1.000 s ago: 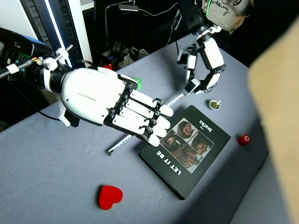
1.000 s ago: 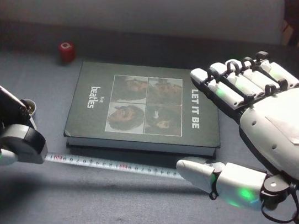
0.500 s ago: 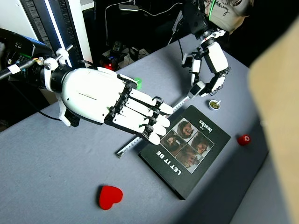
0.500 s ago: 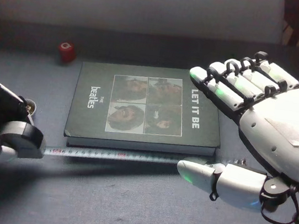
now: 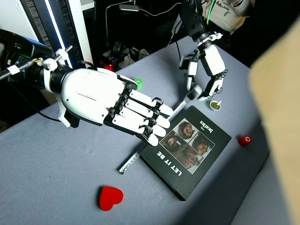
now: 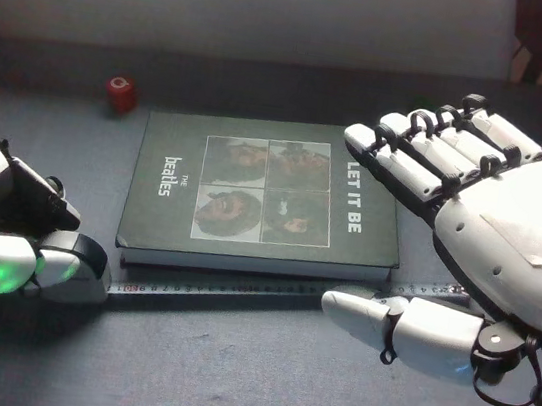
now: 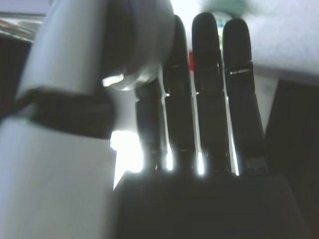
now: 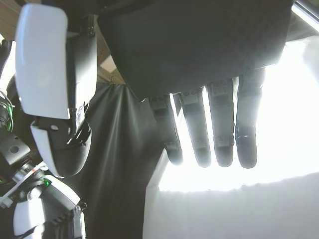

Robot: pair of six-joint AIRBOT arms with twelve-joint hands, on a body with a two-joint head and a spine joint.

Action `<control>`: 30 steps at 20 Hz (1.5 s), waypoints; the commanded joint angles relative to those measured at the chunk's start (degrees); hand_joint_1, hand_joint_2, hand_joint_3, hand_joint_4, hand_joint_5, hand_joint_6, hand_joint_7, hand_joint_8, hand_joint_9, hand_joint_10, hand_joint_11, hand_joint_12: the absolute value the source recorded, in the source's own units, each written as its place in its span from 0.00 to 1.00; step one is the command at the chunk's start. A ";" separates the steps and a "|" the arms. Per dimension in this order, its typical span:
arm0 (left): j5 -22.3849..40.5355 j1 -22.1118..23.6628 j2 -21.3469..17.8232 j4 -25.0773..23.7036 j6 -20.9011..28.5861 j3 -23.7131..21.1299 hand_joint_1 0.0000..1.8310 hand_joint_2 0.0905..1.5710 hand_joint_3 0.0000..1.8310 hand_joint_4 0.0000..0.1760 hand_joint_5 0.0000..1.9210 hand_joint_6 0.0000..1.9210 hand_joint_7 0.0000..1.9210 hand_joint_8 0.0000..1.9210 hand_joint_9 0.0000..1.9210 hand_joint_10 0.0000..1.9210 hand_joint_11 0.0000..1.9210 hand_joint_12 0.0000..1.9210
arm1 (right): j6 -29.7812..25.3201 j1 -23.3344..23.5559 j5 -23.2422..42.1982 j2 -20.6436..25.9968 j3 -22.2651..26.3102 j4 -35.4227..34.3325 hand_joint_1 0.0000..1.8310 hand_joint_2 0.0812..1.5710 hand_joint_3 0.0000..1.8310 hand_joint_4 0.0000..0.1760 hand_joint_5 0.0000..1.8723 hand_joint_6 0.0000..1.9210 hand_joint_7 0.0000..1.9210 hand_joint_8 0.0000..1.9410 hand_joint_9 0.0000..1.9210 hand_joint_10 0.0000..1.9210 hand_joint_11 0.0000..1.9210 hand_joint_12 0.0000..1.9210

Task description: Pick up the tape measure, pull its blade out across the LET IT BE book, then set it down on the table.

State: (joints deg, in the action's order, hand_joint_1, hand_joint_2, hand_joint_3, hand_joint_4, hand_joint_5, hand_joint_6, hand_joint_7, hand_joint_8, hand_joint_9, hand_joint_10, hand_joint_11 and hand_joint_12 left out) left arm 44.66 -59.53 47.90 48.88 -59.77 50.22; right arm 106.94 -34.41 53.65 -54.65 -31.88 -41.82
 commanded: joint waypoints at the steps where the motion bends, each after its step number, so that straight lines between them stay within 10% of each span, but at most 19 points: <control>1: 5.70 0.31 -0.01 -1.27 0.21 0.39 0.45 0.63 0.00 0.00 0.48 0.00 0.51 0.00 0.46 0.00 0.31 0.34 | -0.25 0.36 5.22 -0.09 0.13 3.73 0.07 0.66 0.00 0.32 0.06 0.00 0.07 0.00 0.08 0.00 0.00 0.28; 10: 5.03 1.76 -2.71 -4.98 1.57 -0.42 0.30 0.62 0.00 0.00 0.38 0.00 0.39 0.00 0.37 0.00 0.24 0.30 | -8.35 0.78 1.78 3.21 0.03 7.63 0.08 0.65 0.00 0.32 0.06 0.00 0.08 0.00 0.08 0.00 0.00 0.34; 14: -2.17 9.57 -4.19 -8.42 0.24 0.87 0.28 0.60 0.00 0.00 0.32 0.00 0.33 0.00 0.31 0.00 0.20 0.29 | -14.64 1.83 -0.47 6.46 -2.77 11.95 0.10 0.65 0.00 0.29 0.07 0.00 0.08 0.00 0.08 0.00 0.00 0.35; 19: -12.95 26.12 -4.21 -2.39 -16.01 -0.17 0.26 0.63 0.00 0.00 0.35 0.00 0.39 0.01 0.37 0.01 0.22 0.29 | -18.16 1.21 -3.28 9.23 -5.11 13.33 0.10 0.65 0.00 0.27 0.10 0.01 0.13 0.00 0.14 0.01 0.00 0.47; 21: -16.17 33.09 -3.15 6.65 -29.49 -2.13 0.28 0.62 0.00 0.00 0.41 0.00 0.45 0.01 0.44 0.02 0.28 0.37 | -16.91 1.27 -3.72 9.72 -5.11 13.31 0.11 0.66 0.00 0.08 0.21 0.02 0.28 0.03 0.30 0.07 0.07 0.64; 22: -16.27 34.40 -2.78 9.07 -32.15 -2.94 0.30 0.63 0.00 0.00 0.44 0.00 0.46 0.01 0.46 0.03 0.30 0.45 | -16.30 1.55 -4.01 9.74 -5.12 13.16 0.15 0.67 0.00 0.00 0.31 0.01 0.34 0.06 0.30 0.31 0.14 0.72; 23: -15.76 35.88 -2.60 14.05 -37.19 -4.72 0.32 0.64 0.01 0.00 0.48 0.00 0.48 0.03 0.42 0.26 0.33 0.58 | -15.08 2.31 -4.92 9.55 -5.11 12.03 0.23 0.69 0.00 0.00 0.39 0.28 0.34 0.34 0.28 0.62 0.22 0.86; 24: -13.81 36.37 -2.66 16.72 -39.59 -6.96 0.42 0.64 0.00 0.00 0.53 0.05 0.39 0.44 0.37 0.87 0.41 0.93 | -14.24 3.14 -6.12 9.21 -5.09 10.78 0.41 0.66 0.00 0.00 0.38 0.87 0.36 0.93 0.44 0.97 0.48 0.99; 25: -12.41 36.41 -2.66 17.29 -40.22 -8.24 0.42 0.64 0.00 0.00 0.53 0.05 0.39 0.44 0.37 0.87 0.41 0.93 | -13.42 3.42 -6.63 9.11 -5.01 9.94 0.41 0.66 0.00 0.00 0.38 0.87 0.36 0.93 0.44 0.97 0.48 0.99; 26: -11.47 36.39 -2.64 18.39 -41.10 -9.46 0.45 0.65 0.00 0.00 0.38 0.57 0.33 0.84 0.43 0.97 0.51 0.99 | -12.42 3.50 -6.66 9.05 -5.01 9.14 0.48 0.64 0.00 0.00 0.39 0.97 0.43 0.99 0.56 0.99 0.63 1.00; 27: -11.07 36.25 -2.66 18.78 -41.19 -10.49 0.47 0.65 0.00 0.55 0.35 0.98 0.42 0.99 0.54 1.00 0.64 1.00 | -11.00 3.54 -6.61 9.02 -5.01 7.54 0.51 0.67 0.00 0.00 0.52 1.00 0.61 1.00 0.74 1.00 0.81 1.00; 28: -9.99 35.92 -2.85 18.90 -41.19 -11.91 0.47 0.65 0.00 0.85 0.41 1.00 0.48 1.00 0.58 1.00 0.66 1.00 | -9.92 3.54 -6.61 9.01 -5.03 5.57 0.50 0.68 0.00 0.00 0.58 1.00 0.69 1.00 0.81 1.00 0.87 1.00; 30: -7.59 35.40 -2.93 18.87 -41.19 -13.44 0.46 0.67 0.00 0.97 0.47 1.00 0.52 1.00 0.60 1.00 0.67 1.00 | -9.76 3.51 -6.33 8.89 -4.91 5.38 0.51 0.70 0.01 0.00 0.52 1.00 0.74 1.00 0.84 1.00 0.90 1.00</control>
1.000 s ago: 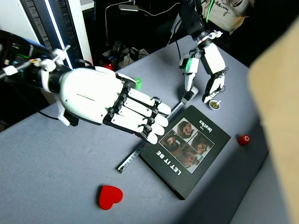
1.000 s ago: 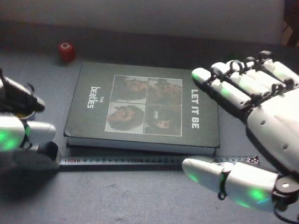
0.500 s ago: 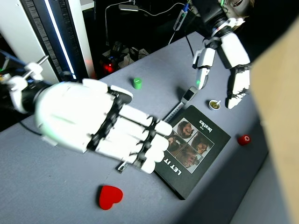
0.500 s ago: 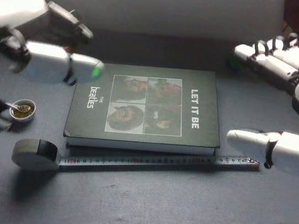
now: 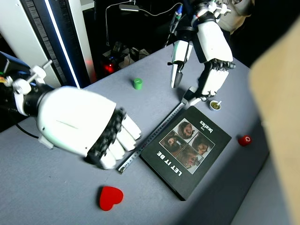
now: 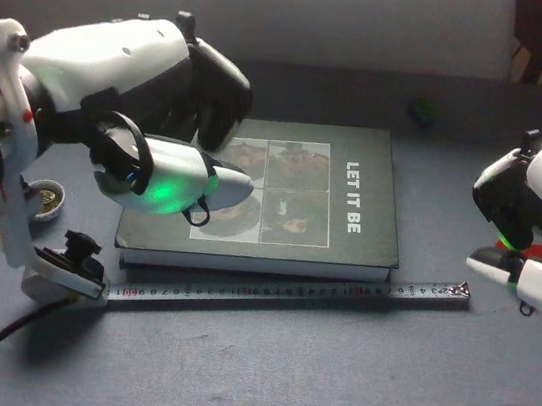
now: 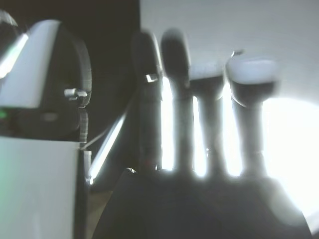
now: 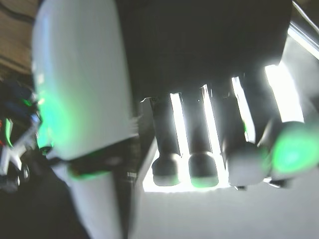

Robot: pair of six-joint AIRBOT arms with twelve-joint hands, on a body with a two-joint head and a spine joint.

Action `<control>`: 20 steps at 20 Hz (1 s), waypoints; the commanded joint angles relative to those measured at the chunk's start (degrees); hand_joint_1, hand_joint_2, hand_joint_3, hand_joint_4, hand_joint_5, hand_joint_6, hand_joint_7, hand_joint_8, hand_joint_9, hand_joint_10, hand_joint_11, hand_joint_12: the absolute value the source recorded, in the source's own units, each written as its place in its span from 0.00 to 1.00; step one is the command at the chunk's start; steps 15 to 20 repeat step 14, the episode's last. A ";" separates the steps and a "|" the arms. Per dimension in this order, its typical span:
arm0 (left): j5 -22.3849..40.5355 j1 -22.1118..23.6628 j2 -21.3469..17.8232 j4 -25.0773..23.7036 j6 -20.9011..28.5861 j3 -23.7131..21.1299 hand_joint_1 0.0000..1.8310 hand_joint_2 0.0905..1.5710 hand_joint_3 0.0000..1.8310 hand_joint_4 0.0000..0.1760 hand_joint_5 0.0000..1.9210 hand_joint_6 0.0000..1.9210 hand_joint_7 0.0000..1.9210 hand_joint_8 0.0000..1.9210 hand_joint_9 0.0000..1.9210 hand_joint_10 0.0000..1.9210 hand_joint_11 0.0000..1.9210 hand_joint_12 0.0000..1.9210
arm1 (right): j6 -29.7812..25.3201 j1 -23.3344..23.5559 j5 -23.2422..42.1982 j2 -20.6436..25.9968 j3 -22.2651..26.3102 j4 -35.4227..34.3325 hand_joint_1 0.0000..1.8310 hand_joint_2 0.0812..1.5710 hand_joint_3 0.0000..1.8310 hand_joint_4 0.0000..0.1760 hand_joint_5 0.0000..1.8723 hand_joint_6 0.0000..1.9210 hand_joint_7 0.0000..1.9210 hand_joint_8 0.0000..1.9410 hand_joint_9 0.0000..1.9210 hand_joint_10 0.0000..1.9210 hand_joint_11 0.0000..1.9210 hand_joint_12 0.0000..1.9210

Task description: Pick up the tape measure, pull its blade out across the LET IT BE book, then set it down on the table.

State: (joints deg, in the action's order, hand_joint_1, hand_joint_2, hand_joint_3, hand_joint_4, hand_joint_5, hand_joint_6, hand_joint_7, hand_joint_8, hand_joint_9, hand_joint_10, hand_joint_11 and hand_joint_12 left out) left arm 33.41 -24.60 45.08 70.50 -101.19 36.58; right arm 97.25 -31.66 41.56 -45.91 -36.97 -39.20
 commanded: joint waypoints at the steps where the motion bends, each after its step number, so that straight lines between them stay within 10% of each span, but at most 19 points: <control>1: 4.10 0.09 0.04 -2.74 0.30 -0.23 0.43 0.70 0.01 0.99 0.52 1.00 0.56 1.00 0.62 1.00 0.68 1.00 | 0.04 0.87 5.98 0.14 0.44 2.83 0.51 0.72 0.01 0.00 0.56 1.00 0.76 1.00 0.85 1.00 0.92 1.00; 4: 5.70 -0.66 0.50 -2.78 0.39 -0.76 0.36 0.75 0.01 0.99 0.58 1.00 0.64 1.00 0.68 1.00 0.73 1.00 | -0.35 1.70 5.28 0.82 1.28 3.95 0.46 0.81 0.00 0.21 0.64 1.00 0.76 1.00 0.86 1.00 0.97 1.00; 5: 5.72 -0.93 0.52 -2.82 0.59 -0.85 0.36 0.75 0.00 1.00 0.57 1.00 0.64 1.00 0.68 1.00 0.74 1.00 | -0.61 2.41 4.01 1.04 1.55 4.55 0.47 0.83 0.00 0.85 0.63 1.00 0.75 1.00 0.86 1.00 0.97 1.00; 6: 5.79 -1.00 0.52 -3.16 0.89 -0.89 0.36 0.74 0.00 1.00 0.55 1.00 0.63 1.00 0.67 1.00 0.73 1.00 | -0.92 3.71 1.51 1.60 1.92 4.73 0.48 0.83 0.00 0.92 0.62 1.00 0.74 1.00 0.86 1.00 0.97 1.00; 20: 7.50 -2.99 1.38 -4.24 2.92 -2.45 0.37 0.65 0.00 1.00 0.48 0.92 0.55 0.99 0.58 1.00 0.64 1.00 | 9.36 6.03 1.82 0.49 3.19 -5.93 0.53 0.82 0.00 1.00 0.72 1.00 0.82 1.00 0.93 1.00 1.00 1.00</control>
